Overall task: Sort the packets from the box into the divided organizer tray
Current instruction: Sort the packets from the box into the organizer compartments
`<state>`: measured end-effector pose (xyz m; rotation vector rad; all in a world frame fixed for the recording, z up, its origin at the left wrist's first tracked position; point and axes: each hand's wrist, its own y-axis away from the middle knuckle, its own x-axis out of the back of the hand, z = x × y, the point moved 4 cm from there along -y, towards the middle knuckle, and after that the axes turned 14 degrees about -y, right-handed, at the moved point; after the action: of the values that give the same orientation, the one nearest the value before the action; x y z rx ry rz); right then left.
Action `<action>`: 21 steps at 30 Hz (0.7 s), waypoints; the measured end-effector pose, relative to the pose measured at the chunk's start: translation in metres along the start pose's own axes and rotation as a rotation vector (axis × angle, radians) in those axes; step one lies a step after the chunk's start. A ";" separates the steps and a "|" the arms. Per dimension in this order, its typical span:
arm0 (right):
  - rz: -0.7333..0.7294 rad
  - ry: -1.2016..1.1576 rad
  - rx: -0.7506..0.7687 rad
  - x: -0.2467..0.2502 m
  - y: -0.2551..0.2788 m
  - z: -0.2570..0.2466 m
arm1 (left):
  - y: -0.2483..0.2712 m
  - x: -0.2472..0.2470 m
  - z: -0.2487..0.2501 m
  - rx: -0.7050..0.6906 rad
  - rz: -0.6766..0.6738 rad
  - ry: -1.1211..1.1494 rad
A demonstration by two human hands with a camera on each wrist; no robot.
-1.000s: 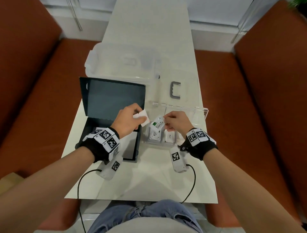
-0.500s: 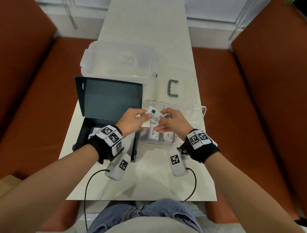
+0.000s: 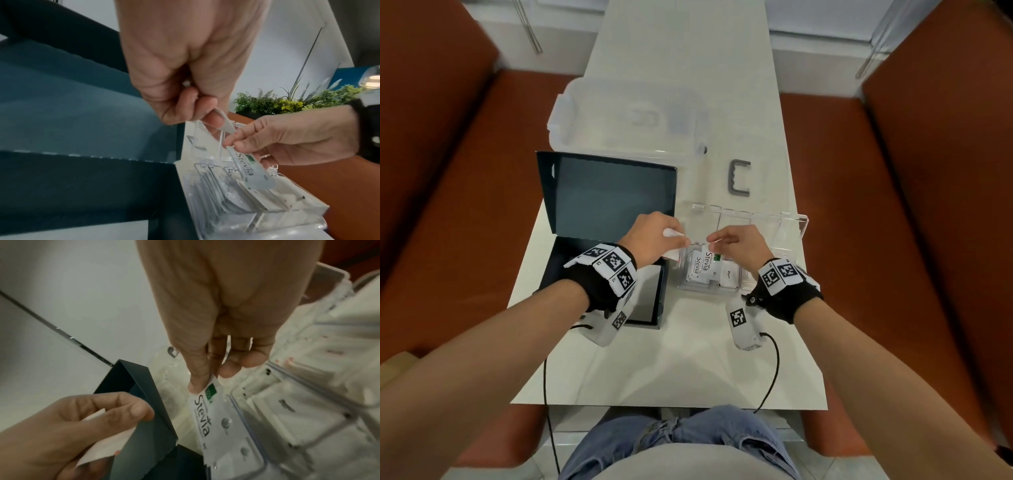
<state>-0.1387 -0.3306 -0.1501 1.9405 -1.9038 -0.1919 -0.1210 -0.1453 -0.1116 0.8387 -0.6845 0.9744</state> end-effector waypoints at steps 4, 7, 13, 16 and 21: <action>0.018 -0.020 -0.048 -0.008 -0.002 0.012 | 0.005 -0.004 -0.011 0.030 -0.007 -0.018; 0.021 0.035 -0.046 -0.011 -0.004 0.012 | 0.009 -0.007 -0.017 0.049 -0.014 0.001; 0.008 0.200 0.038 -0.018 -0.004 0.009 | 0.018 -0.021 -0.017 0.019 -0.070 0.012; 0.018 0.225 0.062 -0.022 -0.004 0.007 | 0.019 -0.030 -0.010 -0.007 -0.113 -0.047; 0.026 0.297 0.104 -0.024 -0.007 0.004 | 0.013 -0.042 0.002 -0.033 -0.113 -0.217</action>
<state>-0.1356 -0.3076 -0.1610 1.8859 -1.7707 0.1971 -0.1505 -0.1611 -0.1410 0.9523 -0.8278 0.7752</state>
